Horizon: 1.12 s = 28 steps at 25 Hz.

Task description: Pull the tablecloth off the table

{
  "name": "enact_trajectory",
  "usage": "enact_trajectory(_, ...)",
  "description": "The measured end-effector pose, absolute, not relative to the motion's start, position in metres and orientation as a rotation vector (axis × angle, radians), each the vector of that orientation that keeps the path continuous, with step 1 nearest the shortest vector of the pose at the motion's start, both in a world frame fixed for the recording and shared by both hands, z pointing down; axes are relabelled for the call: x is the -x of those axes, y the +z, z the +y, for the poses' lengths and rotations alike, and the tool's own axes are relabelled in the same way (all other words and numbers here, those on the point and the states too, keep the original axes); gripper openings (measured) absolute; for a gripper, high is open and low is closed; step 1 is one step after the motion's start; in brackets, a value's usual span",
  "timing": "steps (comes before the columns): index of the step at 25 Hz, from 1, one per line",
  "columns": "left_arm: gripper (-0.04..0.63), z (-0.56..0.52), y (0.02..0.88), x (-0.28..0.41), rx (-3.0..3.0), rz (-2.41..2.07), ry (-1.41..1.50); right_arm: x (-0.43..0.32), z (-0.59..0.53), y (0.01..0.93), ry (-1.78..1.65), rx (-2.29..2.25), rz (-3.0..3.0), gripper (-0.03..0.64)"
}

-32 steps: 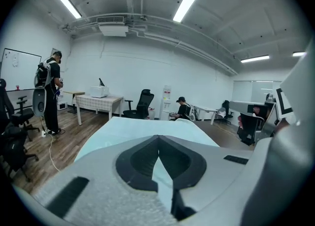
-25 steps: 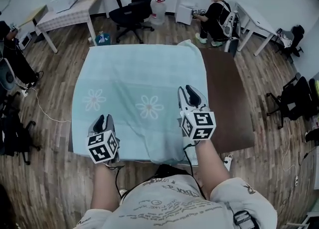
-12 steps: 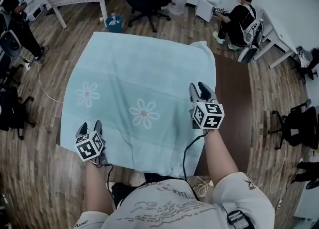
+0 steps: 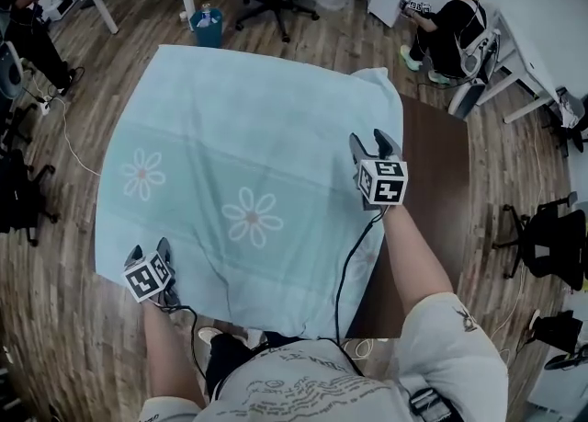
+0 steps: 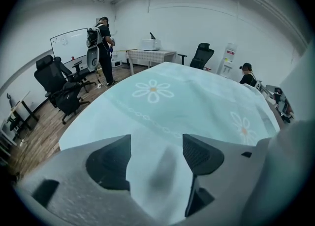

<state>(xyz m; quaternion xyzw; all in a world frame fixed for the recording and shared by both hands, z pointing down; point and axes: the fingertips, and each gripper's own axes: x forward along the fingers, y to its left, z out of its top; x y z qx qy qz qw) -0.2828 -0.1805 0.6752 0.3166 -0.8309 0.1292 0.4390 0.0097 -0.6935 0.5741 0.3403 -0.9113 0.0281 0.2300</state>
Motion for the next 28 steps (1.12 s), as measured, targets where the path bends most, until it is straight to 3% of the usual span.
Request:
enact_trajectory(23,0.331,-0.165,0.712,0.284,-0.667,-1.989,0.229,-0.015,-0.8,0.692,0.312,-0.84,-2.167,0.278)
enact_trajectory(28,0.291,-0.165,0.712,0.286,-0.67,-1.978,0.238,-0.004,-0.793,0.695,0.397,-0.77,-2.082,0.161)
